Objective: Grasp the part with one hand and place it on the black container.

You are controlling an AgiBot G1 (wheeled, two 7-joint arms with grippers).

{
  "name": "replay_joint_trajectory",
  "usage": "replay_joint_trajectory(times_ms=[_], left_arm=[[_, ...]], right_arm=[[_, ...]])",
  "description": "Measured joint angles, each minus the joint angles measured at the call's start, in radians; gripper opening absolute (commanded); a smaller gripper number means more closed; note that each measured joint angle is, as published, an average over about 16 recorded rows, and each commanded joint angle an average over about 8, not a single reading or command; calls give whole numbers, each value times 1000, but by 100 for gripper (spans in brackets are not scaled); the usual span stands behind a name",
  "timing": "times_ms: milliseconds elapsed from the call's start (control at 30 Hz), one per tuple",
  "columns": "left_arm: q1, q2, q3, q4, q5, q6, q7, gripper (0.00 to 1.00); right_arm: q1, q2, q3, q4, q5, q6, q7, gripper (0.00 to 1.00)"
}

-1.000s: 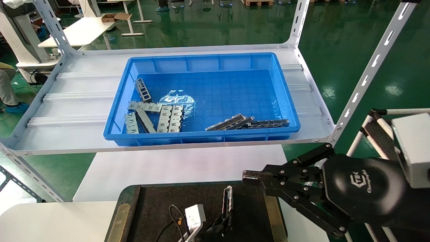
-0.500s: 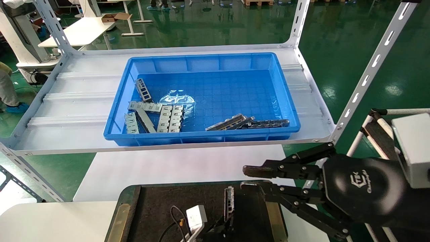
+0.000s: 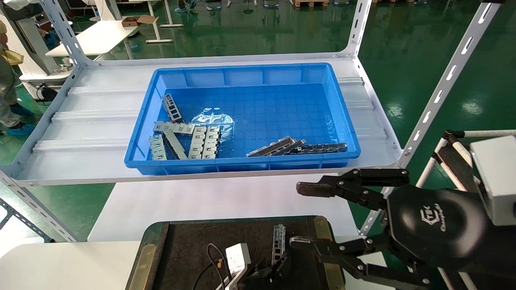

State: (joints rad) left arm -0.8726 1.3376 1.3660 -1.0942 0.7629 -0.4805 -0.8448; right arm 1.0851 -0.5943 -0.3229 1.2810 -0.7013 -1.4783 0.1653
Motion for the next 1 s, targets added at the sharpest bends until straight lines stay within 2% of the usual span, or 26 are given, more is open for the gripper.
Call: replay_joint_trajectory(times_ms=[233,500,733,1000], left_arm=[[-20,-77,5,-66,55,69,-15,100],[-48,-224,-21,-178,133,245,-38,100],[-67,-338,-89,-234,181,439,-41,100],[-67,-434,-202,-239,183,661,11,100]], right_arm=[[0,0,0,0,0,0,0,100],[0,0,0,0,0,0,0,100],[0,0,-1,0,0,0,0,100],[0,0,-1,0,1,0,0,100]])
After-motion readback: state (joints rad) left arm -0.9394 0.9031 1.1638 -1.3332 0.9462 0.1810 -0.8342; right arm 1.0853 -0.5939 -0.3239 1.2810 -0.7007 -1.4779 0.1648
